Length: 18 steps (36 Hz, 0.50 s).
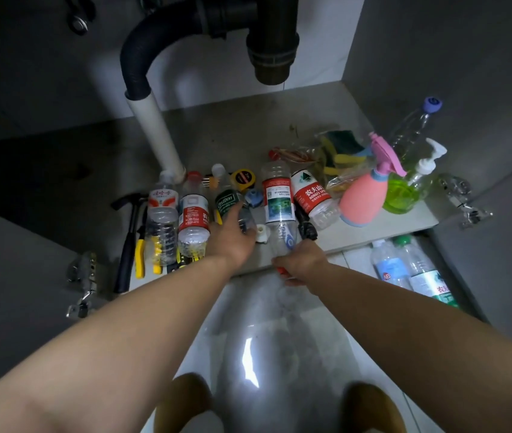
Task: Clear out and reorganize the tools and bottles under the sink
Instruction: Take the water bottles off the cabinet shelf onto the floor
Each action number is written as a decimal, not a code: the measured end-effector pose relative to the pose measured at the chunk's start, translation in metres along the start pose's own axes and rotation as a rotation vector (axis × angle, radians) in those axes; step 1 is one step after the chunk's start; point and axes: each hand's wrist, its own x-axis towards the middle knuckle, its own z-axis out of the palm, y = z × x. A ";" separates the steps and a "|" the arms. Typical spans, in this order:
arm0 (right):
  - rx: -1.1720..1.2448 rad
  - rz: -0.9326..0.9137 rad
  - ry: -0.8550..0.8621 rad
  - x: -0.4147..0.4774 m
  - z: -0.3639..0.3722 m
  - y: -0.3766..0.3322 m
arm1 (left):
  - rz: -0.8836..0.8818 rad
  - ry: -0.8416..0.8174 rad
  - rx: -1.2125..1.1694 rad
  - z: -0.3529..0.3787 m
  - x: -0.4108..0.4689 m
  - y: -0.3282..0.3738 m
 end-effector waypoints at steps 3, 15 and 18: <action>-0.076 -0.051 0.015 -0.004 -0.002 0.001 | 0.019 0.003 -0.022 -0.003 -0.004 0.000; 0.059 -0.234 -0.225 -0.089 -0.148 0.007 | 0.229 -0.251 -0.063 -0.044 -0.051 0.039; 0.172 -0.178 -0.127 -0.112 -0.191 0.033 | 0.212 -0.371 -0.031 -0.042 -0.076 0.052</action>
